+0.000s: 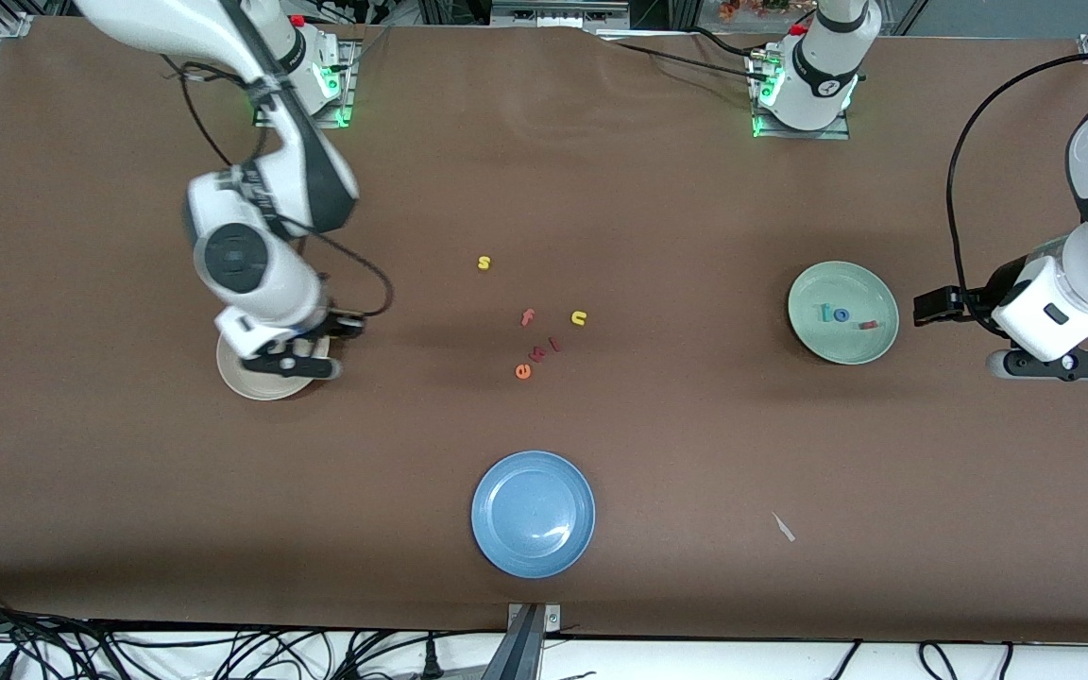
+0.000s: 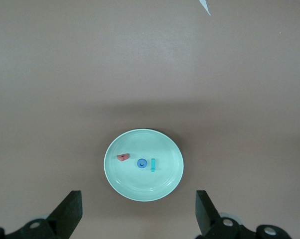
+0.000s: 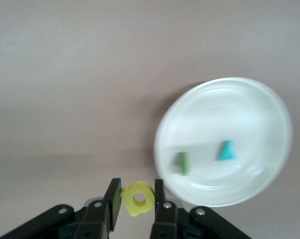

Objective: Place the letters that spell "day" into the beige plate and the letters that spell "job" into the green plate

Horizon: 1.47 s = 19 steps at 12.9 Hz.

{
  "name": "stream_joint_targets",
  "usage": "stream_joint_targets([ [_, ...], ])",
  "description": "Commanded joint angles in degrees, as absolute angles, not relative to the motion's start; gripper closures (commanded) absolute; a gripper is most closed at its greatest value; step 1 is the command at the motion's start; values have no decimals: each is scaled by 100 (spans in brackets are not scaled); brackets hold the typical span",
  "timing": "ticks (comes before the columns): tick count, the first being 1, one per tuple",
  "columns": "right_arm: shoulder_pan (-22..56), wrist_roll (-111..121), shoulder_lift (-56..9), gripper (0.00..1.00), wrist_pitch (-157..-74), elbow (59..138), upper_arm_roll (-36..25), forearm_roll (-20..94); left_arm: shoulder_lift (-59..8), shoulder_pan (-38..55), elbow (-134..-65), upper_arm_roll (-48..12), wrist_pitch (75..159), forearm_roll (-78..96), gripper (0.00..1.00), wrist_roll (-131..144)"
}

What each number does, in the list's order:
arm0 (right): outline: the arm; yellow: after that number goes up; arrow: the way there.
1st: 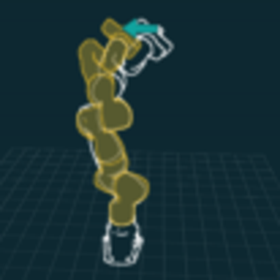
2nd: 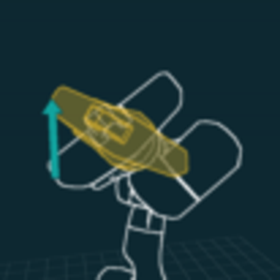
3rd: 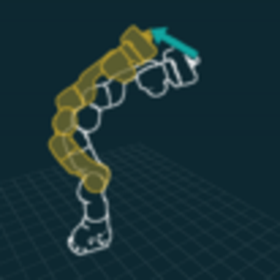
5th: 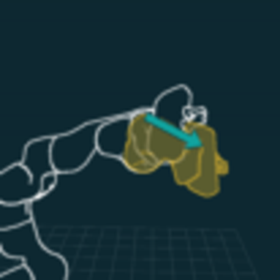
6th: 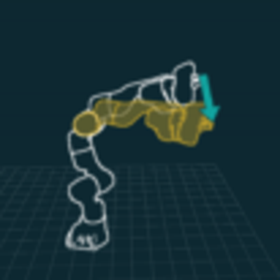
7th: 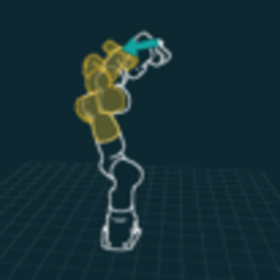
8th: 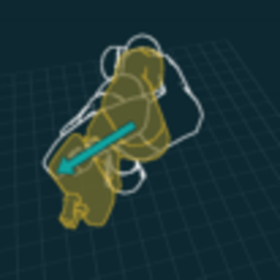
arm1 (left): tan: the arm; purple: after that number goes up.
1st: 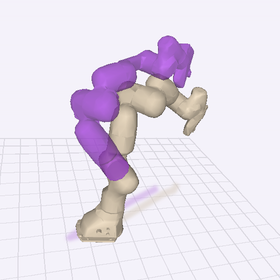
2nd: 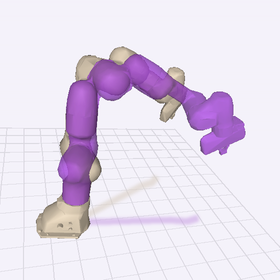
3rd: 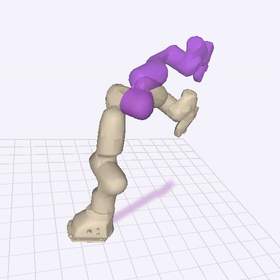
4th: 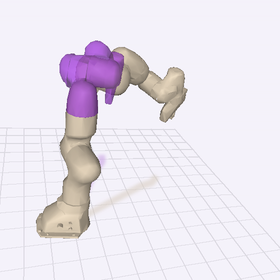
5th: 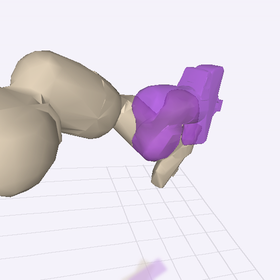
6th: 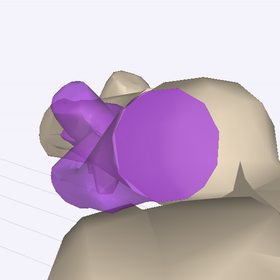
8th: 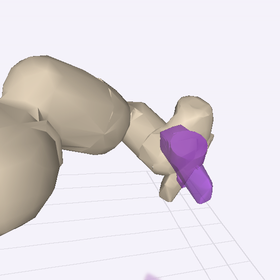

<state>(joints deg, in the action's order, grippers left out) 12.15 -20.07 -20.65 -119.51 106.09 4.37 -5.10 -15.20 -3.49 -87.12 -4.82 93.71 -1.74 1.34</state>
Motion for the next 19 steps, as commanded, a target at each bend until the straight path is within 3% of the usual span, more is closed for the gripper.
stream_joint_targets([
  [1, 556, -821, -1837, 72, -11856, 10819, 527, -492, -1354, -325, -8877, -422, 9290, -70, 0, 0],
  [2, 475, -748, -1846, 69, -11856, 10819, 527, -492, -1345, -325, -8920, -422, 9273, -70, 0, 0],
  [6, 457, -791, -1837, 16, -11856, 10819, 527, -483, -1327, -325, -8982, -422, 9281, -70, 0, -9],
  [7, 457, -800, -1837, 13, -11856, 10811, 527, -475, -1327, -325, -9009, -422, 9290, -70, 0, -9],
  [8, 457, -852, -1828, 1, -11848, 10802, 527, -475, -1327, -325, -9026, -422, 9307, -70, 0, -9],
  [11, 457, -879, -1540, 1, -11663, 10723, 519, -326, -1345, -325, -9026, -422, 9316, -70, 0, -9],
  [14, 457, -879, -820, 1, -11331, 10714, 352, -264, -1345, -325, -9018, -422, 9334, -70, 0, -9],
  [17, 457, -861, -239, 0, -10444, 10443, 308, 140, -1345, -325, -9026, -422, 9334, -70, 0, -9],
  [19, 457, -774, -255, 0, -9680, 9820, 308, 97, -1345, -325, -9026, -422, 9334, -70, 0, -9],
])
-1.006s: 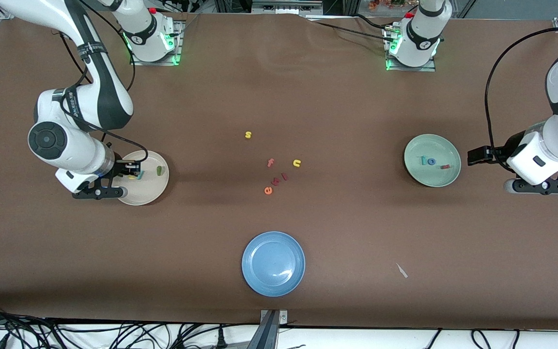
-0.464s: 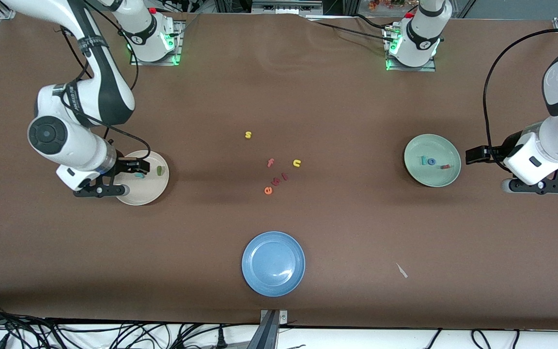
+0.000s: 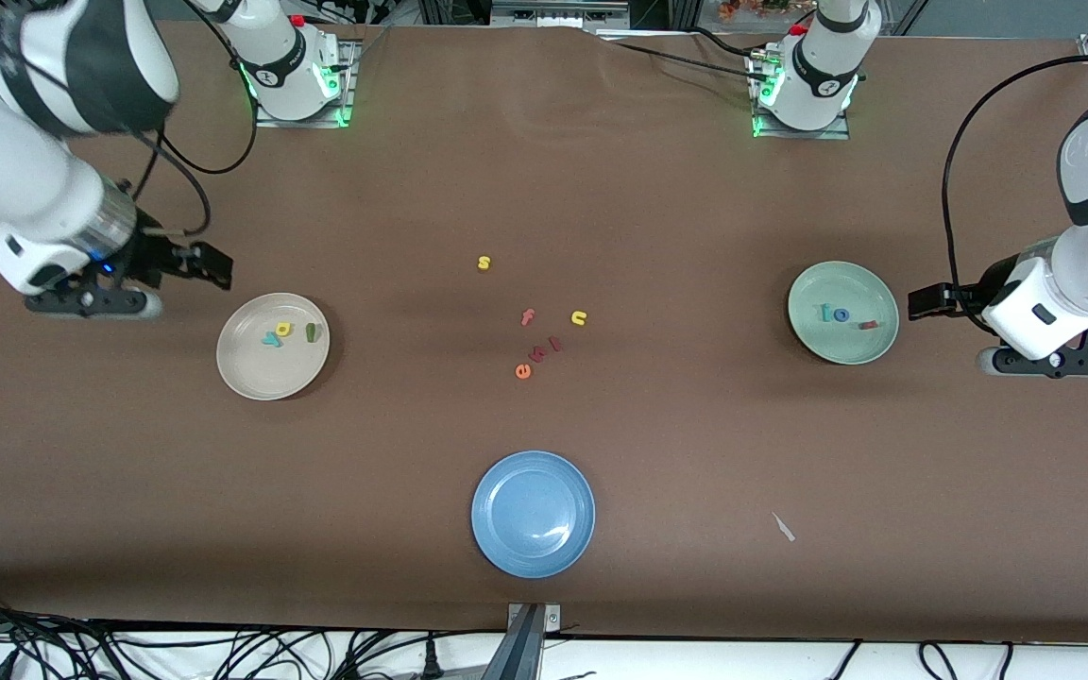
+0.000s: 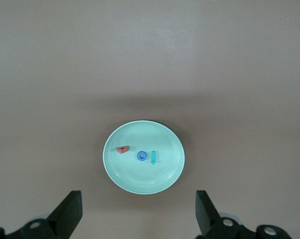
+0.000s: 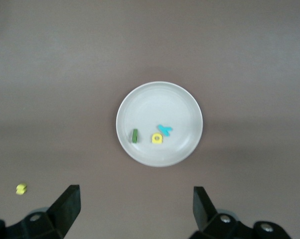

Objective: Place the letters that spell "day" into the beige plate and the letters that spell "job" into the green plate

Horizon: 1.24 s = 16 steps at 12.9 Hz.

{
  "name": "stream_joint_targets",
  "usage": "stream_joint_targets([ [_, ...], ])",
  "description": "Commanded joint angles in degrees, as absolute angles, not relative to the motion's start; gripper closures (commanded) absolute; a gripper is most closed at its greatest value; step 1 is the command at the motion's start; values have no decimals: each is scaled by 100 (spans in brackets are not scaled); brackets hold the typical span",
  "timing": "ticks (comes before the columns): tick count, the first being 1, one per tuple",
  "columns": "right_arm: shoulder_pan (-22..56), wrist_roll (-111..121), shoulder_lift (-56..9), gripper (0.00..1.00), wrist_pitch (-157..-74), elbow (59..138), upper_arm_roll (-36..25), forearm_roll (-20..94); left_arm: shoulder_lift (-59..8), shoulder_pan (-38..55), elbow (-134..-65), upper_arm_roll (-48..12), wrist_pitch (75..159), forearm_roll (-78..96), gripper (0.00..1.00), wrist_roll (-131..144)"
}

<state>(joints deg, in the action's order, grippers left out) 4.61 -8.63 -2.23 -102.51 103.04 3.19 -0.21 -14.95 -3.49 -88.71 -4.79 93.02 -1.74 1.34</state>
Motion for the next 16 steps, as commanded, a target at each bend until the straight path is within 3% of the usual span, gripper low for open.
stream_joint_targets([
  [1, 448, -695, -272, 0, -9503, 9687, 282, 79, -1345, -325, -9026, -422, 9334, -70, 0, -9],
  [6, 448, -466, -272, 0, -8860, 9264, 176, 62, -1354, -325, -9026, -422, 9343, -70, 0, -9],
  [16, 474, -325, -422, 0, -8912, 9141, 149, 62, -1362, -325, -9026, -422, 9343, -79, 0, -9],
])
